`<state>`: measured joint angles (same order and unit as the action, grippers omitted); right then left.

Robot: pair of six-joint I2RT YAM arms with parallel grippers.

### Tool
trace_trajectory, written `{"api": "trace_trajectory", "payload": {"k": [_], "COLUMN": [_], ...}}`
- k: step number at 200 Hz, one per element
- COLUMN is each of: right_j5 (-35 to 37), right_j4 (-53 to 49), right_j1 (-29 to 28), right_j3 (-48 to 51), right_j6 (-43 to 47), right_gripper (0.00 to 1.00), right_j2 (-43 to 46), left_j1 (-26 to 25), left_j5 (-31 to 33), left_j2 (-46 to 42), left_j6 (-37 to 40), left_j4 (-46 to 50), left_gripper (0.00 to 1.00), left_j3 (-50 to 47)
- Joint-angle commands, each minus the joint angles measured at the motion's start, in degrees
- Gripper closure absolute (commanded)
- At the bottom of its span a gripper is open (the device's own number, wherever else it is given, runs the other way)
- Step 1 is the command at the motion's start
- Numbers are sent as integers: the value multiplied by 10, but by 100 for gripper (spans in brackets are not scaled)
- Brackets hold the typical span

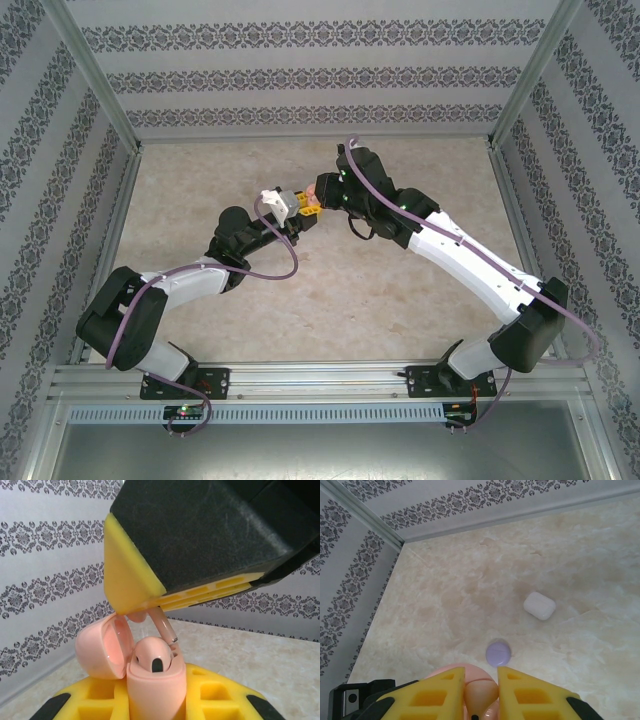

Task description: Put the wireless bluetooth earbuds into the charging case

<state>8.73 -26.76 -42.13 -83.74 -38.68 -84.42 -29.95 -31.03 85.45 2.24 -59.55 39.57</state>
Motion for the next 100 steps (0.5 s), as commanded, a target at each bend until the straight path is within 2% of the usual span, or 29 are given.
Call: {"api": "trace_trajectory", "payload": {"k": [1, 100], "right_j5": [0, 32], "right_j4": [17, 63], "right_j1": [-1, -29], "right_j3": [22, 80], "right_j6": [-11, -15], "right_gripper": [78, 78], "right_j2": [-14, 6], "left_j1": [-9, -15], "left_j5": [-43, -40], "left_j2": [-10, -7], "left_j6": [-10, -17], "left_j4": [-66, -76], "left_gripper": [100, 100], "left_j3": [16, 22]}}
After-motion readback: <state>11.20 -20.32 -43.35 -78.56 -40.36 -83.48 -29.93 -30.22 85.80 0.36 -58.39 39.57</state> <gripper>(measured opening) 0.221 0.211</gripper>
